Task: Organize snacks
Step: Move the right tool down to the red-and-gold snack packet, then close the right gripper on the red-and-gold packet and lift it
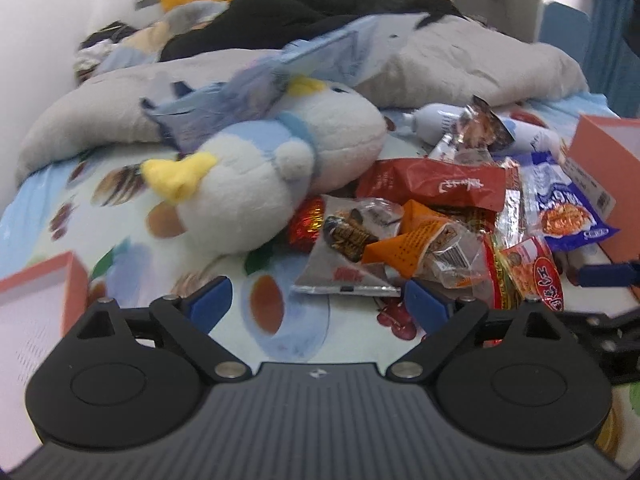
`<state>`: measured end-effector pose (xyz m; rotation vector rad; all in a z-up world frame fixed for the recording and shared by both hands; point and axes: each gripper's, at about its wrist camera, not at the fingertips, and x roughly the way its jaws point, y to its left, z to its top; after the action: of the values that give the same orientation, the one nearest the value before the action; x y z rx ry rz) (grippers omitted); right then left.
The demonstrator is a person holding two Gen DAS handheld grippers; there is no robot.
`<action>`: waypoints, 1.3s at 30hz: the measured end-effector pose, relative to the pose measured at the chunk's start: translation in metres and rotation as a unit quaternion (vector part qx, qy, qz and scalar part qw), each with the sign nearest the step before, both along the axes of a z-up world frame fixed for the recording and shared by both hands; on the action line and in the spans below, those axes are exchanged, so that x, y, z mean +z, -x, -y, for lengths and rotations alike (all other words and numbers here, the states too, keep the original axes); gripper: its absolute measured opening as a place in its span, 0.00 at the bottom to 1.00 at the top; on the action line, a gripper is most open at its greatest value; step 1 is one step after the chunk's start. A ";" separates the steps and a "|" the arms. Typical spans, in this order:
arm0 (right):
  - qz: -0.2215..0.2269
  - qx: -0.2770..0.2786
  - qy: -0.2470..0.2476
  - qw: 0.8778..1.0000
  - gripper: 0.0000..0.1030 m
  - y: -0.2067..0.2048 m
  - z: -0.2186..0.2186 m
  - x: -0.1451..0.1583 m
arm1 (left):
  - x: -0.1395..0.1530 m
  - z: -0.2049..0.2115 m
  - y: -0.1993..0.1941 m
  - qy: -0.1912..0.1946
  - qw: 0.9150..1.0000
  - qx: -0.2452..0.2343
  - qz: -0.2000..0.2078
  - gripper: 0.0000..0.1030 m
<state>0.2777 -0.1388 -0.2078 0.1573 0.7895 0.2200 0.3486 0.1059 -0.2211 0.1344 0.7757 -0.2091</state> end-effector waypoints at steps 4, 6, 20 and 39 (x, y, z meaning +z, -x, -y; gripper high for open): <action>-0.015 -0.008 -0.022 1.000 0.96 -0.014 0.004 -0.009 | -0.013 0.008 -0.018 -0.023 0.999 -0.024 -0.004 0.93; -0.019 -0.003 -0.027 0.999 0.96 -0.019 0.003 -0.012 | -0.019 0.011 -0.026 -0.038 0.999 -0.038 -0.003 0.93; -0.035 0.022 -0.051 0.998 0.66 -0.030 0.003 -0.022 | -0.039 0.011 -0.056 -0.007 0.994 -0.107 -0.011 0.78; -0.036 0.011 -0.045 0.998 0.36 0.001 0.015 -0.010 | -0.030 -0.001 -0.016 0.041 0.998 0.013 -0.040 0.46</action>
<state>0.2769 -0.1540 -0.2174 0.2428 0.8530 0.2726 0.3648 0.1067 -0.2511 0.0386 0.8471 -0.2232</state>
